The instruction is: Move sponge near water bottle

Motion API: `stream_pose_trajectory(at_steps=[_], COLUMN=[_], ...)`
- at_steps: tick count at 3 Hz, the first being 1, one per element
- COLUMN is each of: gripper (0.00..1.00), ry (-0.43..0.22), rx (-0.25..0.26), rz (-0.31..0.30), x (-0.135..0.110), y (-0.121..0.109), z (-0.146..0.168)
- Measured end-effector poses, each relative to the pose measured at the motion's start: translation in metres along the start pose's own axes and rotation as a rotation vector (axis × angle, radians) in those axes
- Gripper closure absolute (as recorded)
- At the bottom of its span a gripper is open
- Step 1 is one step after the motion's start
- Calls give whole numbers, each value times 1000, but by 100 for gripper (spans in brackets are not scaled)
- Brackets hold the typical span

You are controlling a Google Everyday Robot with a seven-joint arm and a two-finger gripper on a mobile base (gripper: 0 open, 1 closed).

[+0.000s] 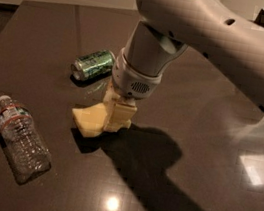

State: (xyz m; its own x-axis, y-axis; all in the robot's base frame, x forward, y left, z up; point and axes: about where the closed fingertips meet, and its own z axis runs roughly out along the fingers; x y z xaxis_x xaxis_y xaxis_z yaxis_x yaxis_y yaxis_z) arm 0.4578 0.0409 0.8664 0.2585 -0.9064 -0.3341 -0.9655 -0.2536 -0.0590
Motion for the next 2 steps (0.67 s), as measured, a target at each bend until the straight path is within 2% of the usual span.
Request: stream_pose_trajectory(at_steps=[2], gripper=[36], ry=[-17], rx=[-21], rz=[-16], x=[-16], y=[9], z=[11])
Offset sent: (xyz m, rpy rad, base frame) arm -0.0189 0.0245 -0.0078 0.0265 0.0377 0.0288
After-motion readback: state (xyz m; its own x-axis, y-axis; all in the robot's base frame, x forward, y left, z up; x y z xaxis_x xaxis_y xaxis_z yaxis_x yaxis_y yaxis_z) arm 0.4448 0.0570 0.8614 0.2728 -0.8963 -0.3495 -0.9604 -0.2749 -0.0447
